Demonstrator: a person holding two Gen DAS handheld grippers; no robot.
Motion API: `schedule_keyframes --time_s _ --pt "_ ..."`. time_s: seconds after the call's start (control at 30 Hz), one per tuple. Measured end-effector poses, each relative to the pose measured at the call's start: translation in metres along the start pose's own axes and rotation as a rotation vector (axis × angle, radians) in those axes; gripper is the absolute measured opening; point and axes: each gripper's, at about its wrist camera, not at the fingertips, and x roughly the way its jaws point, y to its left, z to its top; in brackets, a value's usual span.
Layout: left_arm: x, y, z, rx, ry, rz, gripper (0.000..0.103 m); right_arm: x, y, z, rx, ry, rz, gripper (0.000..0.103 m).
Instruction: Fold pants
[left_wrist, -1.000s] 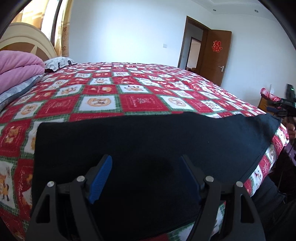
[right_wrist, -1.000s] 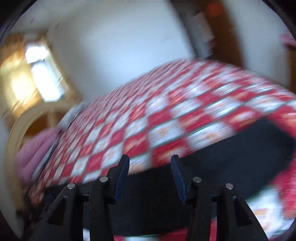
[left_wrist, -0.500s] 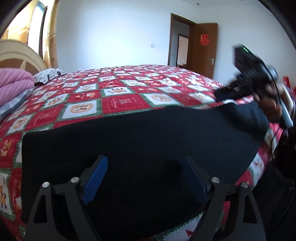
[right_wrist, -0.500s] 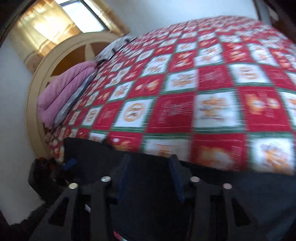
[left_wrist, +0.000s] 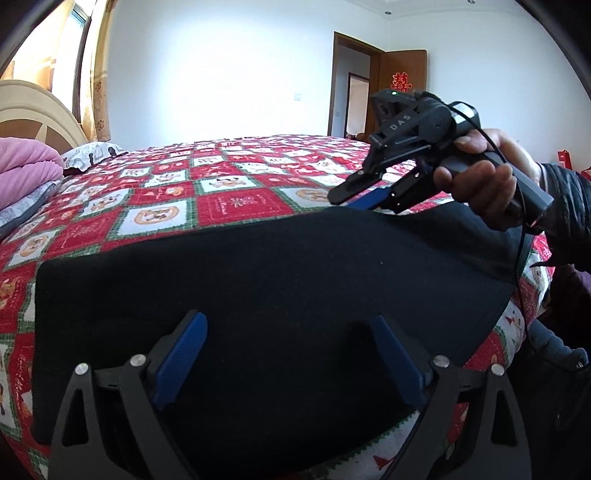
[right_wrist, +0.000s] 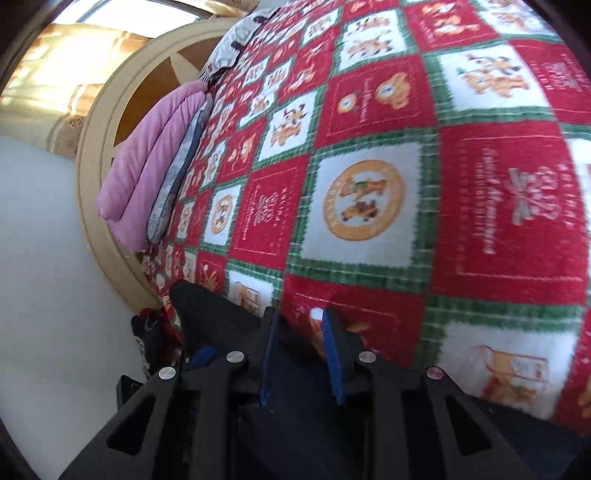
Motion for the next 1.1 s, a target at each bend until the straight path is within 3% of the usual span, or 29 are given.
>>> schedule_keyframes --time_s 0.17,0.2,0.27,0.5,0.77,0.83,0.97,1.03,1.07,1.1 --pt "0.0 -0.001 -0.002 0.006 0.0 -0.001 0.098 0.014 0.009 0.002 -0.007 0.068 0.017 0.025" --pt "0.001 -0.002 -0.001 0.009 0.002 0.0 0.098 0.015 0.009 0.003 -0.002 0.069 0.017 0.011" --pt "0.001 -0.002 -0.002 0.013 0.004 0.002 0.098 0.015 0.012 0.002 -0.003 0.058 0.018 0.005" --pt "0.002 -0.004 -0.003 0.027 0.008 0.001 0.102 -0.02 0.045 -0.003 -0.111 -0.118 0.019 0.003" --pt "0.003 -0.008 -0.005 0.052 0.013 0.013 0.103 0.002 0.025 0.008 -0.11 -0.16 -0.175 0.001" --pt "0.002 -0.007 -0.005 0.051 0.011 0.014 0.103 0.007 0.015 0.008 -0.104 -0.152 -0.186 0.001" --pt "-0.002 -0.007 -0.002 0.048 0.006 0.015 0.103 -0.004 0.021 0.0 -0.158 -0.14 -0.175 0.003" --pt "-0.005 -0.007 0.0 0.043 0.0 0.023 0.103 -0.021 0.026 -0.014 -0.191 -0.169 -0.235 0.004" --pt "-0.007 -0.006 0.002 0.034 -0.004 0.022 0.103 -0.033 0.028 -0.023 -0.212 -0.197 -0.267 0.012" --pt "-0.008 -0.007 0.003 0.024 -0.009 0.015 0.103 -0.044 0.029 -0.034 -0.234 -0.223 -0.29 0.03"
